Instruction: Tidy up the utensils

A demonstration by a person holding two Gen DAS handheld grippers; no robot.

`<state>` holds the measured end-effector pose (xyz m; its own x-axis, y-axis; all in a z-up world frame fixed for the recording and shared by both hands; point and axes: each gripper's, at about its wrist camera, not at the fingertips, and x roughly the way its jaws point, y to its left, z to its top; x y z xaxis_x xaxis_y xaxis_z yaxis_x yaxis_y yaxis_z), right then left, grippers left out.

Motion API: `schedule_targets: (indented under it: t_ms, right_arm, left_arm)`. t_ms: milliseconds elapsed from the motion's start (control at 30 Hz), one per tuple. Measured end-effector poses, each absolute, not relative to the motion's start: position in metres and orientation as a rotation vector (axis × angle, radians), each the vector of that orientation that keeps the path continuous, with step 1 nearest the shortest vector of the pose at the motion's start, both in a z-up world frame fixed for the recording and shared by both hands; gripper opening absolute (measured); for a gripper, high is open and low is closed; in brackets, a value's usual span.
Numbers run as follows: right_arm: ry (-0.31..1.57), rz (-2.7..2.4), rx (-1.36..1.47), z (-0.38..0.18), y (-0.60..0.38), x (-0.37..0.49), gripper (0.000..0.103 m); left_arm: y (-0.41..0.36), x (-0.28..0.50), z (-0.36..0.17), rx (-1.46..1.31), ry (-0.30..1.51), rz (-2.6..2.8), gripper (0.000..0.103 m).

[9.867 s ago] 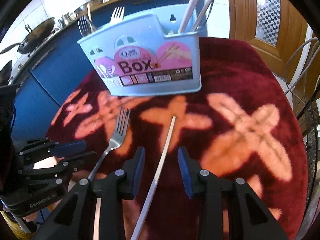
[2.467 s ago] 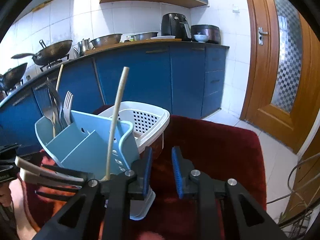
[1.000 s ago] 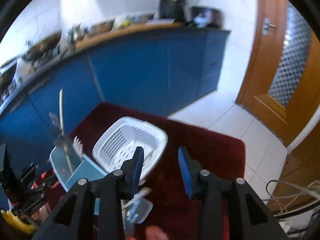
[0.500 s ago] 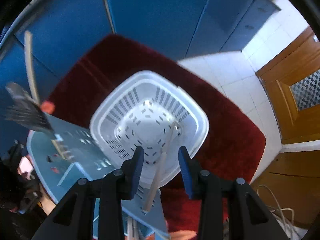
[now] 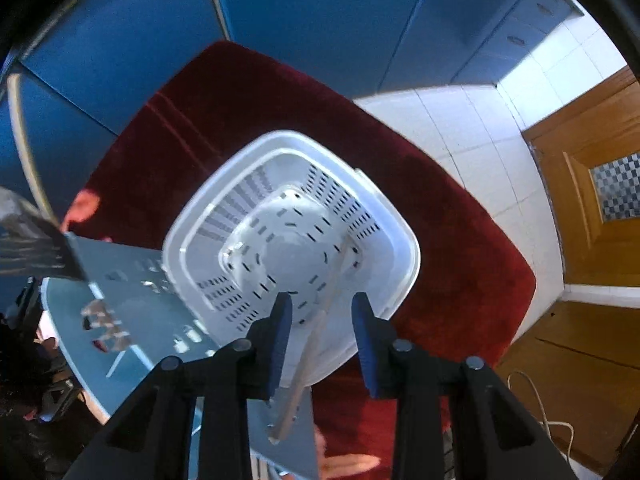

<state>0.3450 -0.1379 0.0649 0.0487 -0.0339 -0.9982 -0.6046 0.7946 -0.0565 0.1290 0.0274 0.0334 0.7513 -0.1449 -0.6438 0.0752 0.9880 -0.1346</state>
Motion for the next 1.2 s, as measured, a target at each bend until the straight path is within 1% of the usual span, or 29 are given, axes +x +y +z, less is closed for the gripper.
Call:
schedule_targets:
  t_ms: [233,267,300,333,367,567,800,967,1067,1200]
  right_arm:
    - [1.556,0.438,-0.620,0.042,-0.129,0.350,0.032]
    - [1.563,0.427,-0.641,0.040,-0.128,0.349,0.025]
    - [1.570,0.422,-0.662,0.038,-0.126,0.347,0.020]
    - [1.577,0.418,-0.675,0.035,-0.125,0.346,0.010]
    - [1.576,0.407,-0.689,0.034,-0.125,0.345,0.010]
    - [1.497,0.377,-0.657,0.050,-0.130,0.343,0.008]
    - [1.316,0.357,-0.536,0.101,-0.145,0.326,0.008]
    - [1.188,0.356,-0.395,0.142,-0.167,0.307,0.007]
    - [1.097,0.373,-0.281,0.169,-0.181,0.283,0.007]
    - [0.966,0.410,-0.132,0.190,-0.202,0.248,0.008]
  left_arm:
    - [0.030,0.130,0.031,-0.119,0.711,-0.117,0.042]
    - [0.031,0.131,0.030,-0.124,0.713,-0.116,0.042]
    - [0.032,0.131,0.029,-0.130,0.716,-0.116,0.042]
    - [0.033,0.131,0.029,-0.134,0.717,-0.116,0.042]
    - [0.033,0.132,0.029,-0.138,0.719,-0.117,0.042]
    - [0.034,0.131,0.030,-0.138,0.714,-0.117,0.042]
    - [0.029,0.125,0.035,-0.121,0.708,-0.115,0.042]
    - [0.024,0.115,0.042,-0.116,0.697,-0.121,0.042]
    - [0.020,0.109,0.047,-0.107,0.686,-0.124,0.042]
    - [0.016,0.101,0.054,-0.101,0.675,-0.133,0.042]
